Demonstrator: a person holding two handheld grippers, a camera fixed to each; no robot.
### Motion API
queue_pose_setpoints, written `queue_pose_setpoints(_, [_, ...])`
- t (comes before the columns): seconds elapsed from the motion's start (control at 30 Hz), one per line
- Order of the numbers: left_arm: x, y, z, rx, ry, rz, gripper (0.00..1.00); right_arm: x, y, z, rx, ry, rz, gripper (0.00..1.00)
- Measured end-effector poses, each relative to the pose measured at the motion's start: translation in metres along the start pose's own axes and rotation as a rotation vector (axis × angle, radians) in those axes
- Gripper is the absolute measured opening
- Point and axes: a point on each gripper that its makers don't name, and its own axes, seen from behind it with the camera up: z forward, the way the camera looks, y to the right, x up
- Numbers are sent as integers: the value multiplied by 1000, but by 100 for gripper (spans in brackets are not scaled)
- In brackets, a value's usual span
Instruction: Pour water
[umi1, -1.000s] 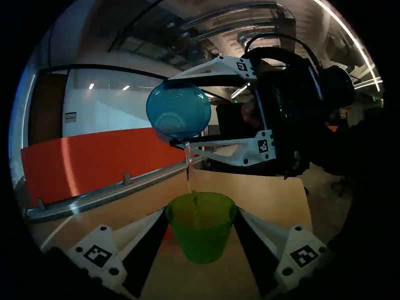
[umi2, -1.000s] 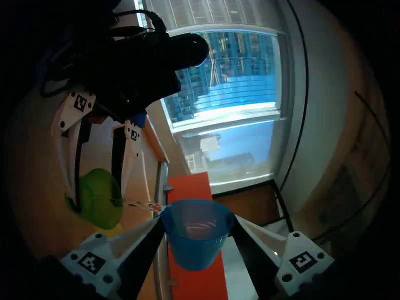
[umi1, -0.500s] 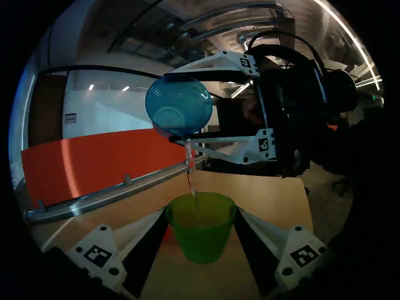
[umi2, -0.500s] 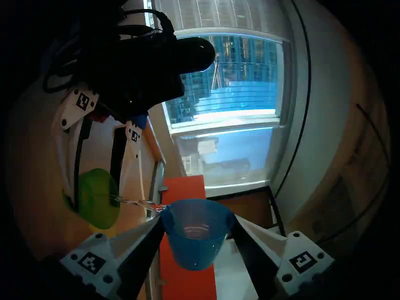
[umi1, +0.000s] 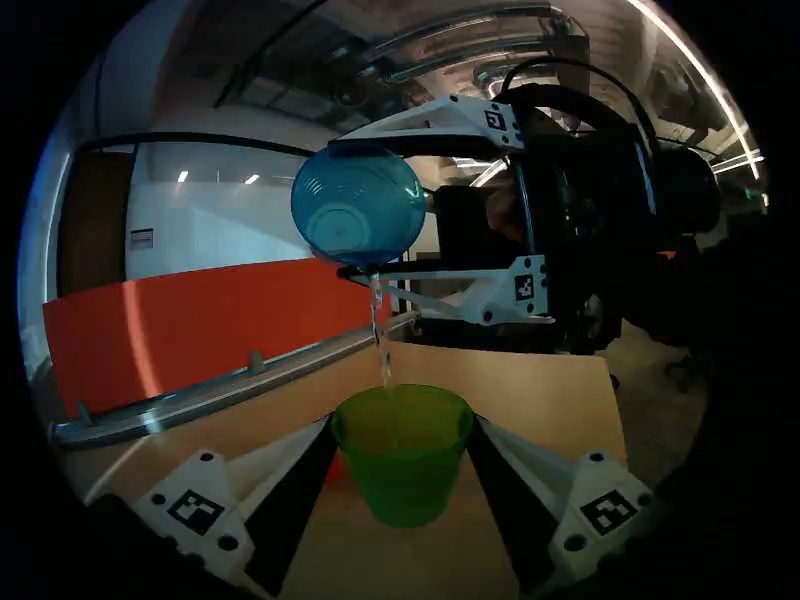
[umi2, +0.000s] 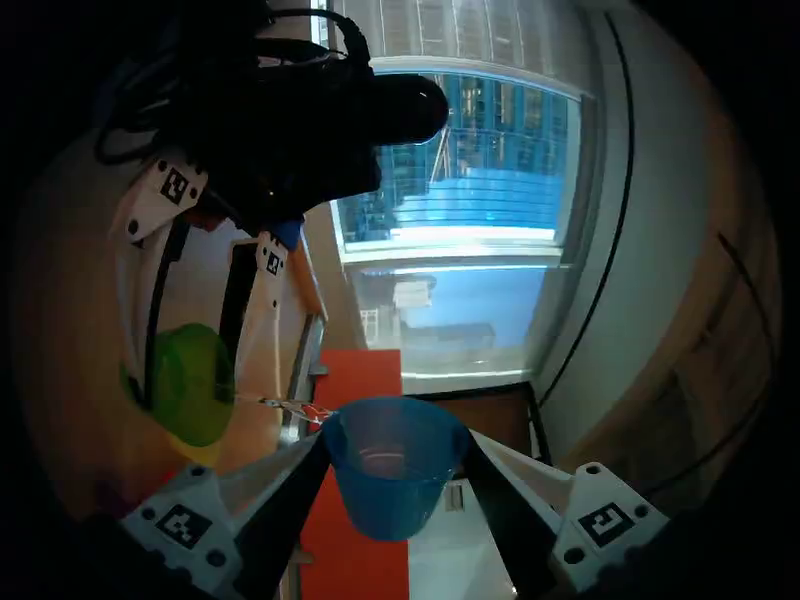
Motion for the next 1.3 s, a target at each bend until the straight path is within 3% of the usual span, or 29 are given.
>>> queue_pose_setpoints(0.9, [2, -4, -2, 8, 9, 1, 88, 25, 0, -2, 9, 8, -129, 92])
queue_pose_setpoints(1.3, [0, -5, -1, 8, 9, -2, 88, 32, -2, -2, 11, 15, -151, 92])
